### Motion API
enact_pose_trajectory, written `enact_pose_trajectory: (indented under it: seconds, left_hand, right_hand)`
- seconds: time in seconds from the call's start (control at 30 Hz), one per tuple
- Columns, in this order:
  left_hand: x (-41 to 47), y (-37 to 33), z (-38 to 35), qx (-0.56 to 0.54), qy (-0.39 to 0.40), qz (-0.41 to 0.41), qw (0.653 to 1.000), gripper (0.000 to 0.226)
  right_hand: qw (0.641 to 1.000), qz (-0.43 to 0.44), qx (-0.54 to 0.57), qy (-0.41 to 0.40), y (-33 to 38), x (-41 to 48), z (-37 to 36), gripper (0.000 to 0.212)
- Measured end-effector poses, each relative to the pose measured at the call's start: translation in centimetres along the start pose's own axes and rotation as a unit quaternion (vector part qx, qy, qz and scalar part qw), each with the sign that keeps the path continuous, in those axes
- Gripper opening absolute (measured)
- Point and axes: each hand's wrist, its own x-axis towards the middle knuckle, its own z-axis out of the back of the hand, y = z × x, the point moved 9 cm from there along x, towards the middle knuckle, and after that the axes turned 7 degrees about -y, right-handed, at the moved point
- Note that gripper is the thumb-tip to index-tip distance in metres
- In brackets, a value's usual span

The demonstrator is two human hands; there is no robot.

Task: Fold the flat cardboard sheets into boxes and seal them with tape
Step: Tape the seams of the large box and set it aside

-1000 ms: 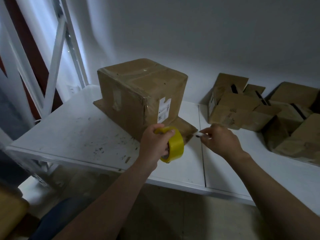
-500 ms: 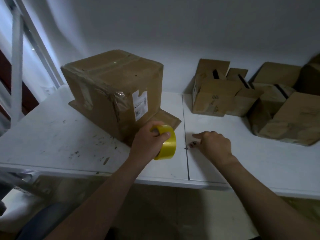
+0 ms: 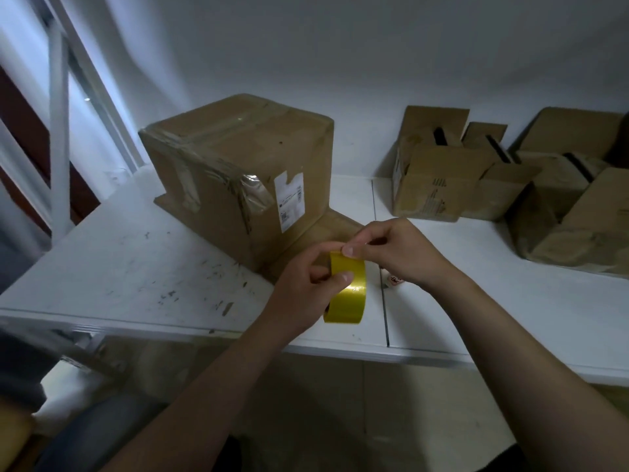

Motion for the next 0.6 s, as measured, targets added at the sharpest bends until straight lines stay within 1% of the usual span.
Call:
enact_pose_trajectory:
  seconds: [0.07,0.23,0.3,0.33,0.47,0.6]
  left_hand:
    - [-0.2,0.1,0.5,-0.003,-0.008,0.007,1.000,0.037]
    - [-0.4,0.1,0.9,-0.018,-0.031,0.022,0.999,0.058]
    - [-0.5,0.2,0.8,-0.022,-0.034,0.033,0.999,0.067]
    - [-0.6,0.2,0.7,-0.019,-0.038,0.035,0.998,0.067]
    - [-0.6,0.4,1.3,0.001,-0.085,0.037,0.996,0.054]
    - [-0.6,0.0,1.5,0.018,-0.109,0.024,0.994,0.041]
  right_hand:
    - [1.000,0.020,-0.015,-0.008,0.6,0.0,-0.4,0.006]
    - [0.989,0.087,-0.106,-0.061,1.5,0.3,-1.1,0.007]
    - [0.985,0.090,-0.129,-0.071,1.4,0.3,-1.1,0.007]
    - [0.984,0.087,-0.135,-0.072,1.3,0.2,-1.0,0.007]
    - [0.983,0.069,-0.151,-0.072,1.3,0.1,-0.7,0.010]
    - [0.990,0.034,-0.117,-0.076,1.7,-0.1,-0.6,0.013]
